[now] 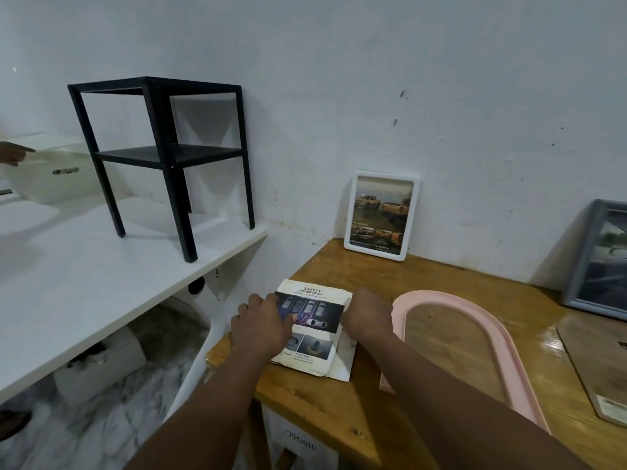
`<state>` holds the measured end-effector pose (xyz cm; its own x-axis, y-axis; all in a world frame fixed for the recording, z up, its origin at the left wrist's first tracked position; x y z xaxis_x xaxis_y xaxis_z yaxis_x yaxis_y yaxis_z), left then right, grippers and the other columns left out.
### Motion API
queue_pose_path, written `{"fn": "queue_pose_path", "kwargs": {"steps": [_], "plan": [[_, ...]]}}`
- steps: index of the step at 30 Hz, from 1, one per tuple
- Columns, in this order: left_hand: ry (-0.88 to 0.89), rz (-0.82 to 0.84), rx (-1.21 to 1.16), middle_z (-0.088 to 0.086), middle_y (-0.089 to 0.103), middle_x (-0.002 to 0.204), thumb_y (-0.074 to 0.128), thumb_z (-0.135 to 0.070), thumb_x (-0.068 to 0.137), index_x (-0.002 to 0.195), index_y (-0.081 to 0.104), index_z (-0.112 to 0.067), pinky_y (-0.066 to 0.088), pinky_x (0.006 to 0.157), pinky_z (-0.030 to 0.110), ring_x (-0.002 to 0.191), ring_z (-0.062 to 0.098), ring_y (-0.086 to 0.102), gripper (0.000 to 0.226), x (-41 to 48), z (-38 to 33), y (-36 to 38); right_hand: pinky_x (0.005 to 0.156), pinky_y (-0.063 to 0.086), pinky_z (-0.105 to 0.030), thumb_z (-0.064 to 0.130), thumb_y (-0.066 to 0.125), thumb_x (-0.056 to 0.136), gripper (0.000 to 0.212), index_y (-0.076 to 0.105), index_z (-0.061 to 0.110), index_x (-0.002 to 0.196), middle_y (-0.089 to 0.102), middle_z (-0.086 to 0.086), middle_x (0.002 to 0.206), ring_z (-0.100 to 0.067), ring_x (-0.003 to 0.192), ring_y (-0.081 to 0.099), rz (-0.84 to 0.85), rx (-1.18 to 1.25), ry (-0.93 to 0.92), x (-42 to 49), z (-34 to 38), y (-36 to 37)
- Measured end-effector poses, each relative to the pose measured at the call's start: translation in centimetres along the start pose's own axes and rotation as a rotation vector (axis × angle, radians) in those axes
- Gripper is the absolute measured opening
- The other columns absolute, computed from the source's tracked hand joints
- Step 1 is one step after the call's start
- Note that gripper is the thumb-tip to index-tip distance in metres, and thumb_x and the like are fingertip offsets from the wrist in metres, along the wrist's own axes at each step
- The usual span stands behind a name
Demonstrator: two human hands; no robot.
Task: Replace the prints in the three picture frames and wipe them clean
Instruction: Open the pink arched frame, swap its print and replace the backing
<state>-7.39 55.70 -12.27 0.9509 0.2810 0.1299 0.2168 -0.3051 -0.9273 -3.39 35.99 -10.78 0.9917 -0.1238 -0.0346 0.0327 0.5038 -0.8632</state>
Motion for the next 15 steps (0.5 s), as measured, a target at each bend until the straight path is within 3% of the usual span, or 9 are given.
{"fn": "queue_pose_path", "kwargs": {"steps": [3, 7, 12, 15], "plan": [[0.004, -0.039, 0.018, 0.004, 0.048, 0.144, 0.048, -0.058, 0.098, 0.144, 0.044, -0.027, 0.041, 0.108, 0.042, 0.129, 0.024, 0.048, 0.056, -0.4, -0.1, 0.6, 0.087, 0.057, -0.038, 0.022, 0.079, 0.083, 0.046, 0.058, 0.014, 0.123, 0.064, -0.009, 0.119, -0.028, 0.103, 0.063, 0.032, 0.037, 0.05, 0.3, 0.1, -0.2], [0.006, -0.085, 0.013, 0.002, 0.047, 0.146, 0.044, -0.057, 0.1, 0.145, 0.044, -0.029, 0.039, 0.11, 0.041, 0.132, 0.023, 0.046, 0.053, -0.7, 0.0, 1.1, 0.062, 0.049, -0.025, 0.017, 0.073, 0.089, 0.031, 0.061, 0.013, 0.116, 0.066, -0.006, 0.108, -0.021, 0.088, 0.064, 0.066, 0.114, 0.112, 0.8, 0.0, -0.7], [0.017, -0.104, -0.005, 0.002, 0.046, 0.146, 0.045, -0.056, 0.101, 0.146, 0.043, -0.028, 0.039, 0.11, 0.04, 0.132, 0.023, 0.046, 0.053, -0.9, 0.0, 1.1, 0.068, 0.052, -0.027, 0.019, 0.077, 0.085, 0.052, 0.05, 0.012, 0.128, 0.062, -0.011, 0.119, -0.026, 0.098, 0.064, 0.024, 0.18, 0.148, 0.7, 0.4, -1.1], [0.017, -0.112, 0.0, 0.003, 0.046, 0.145, 0.044, -0.055, 0.101, 0.146, 0.043, -0.028, 0.039, 0.11, 0.04, 0.132, 0.022, 0.045, 0.053, -1.0, 0.1, 1.2, 0.052, 0.042, -0.021, 0.018, 0.073, 0.089, 0.039, 0.056, 0.01, 0.123, 0.065, -0.008, 0.109, -0.02, 0.082, 0.063, 0.048, 0.249, 0.154, 0.9, 0.3, -1.3]]}}
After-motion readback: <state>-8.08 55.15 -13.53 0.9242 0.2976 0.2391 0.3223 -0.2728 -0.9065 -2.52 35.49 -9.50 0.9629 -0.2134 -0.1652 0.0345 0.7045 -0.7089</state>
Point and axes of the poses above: each hand's wrist, its own x-axis towards the middle knuckle, its own y-axis out of the palm, z = x × y, the point moved 5 cm from there along x, towards the middle knuckle
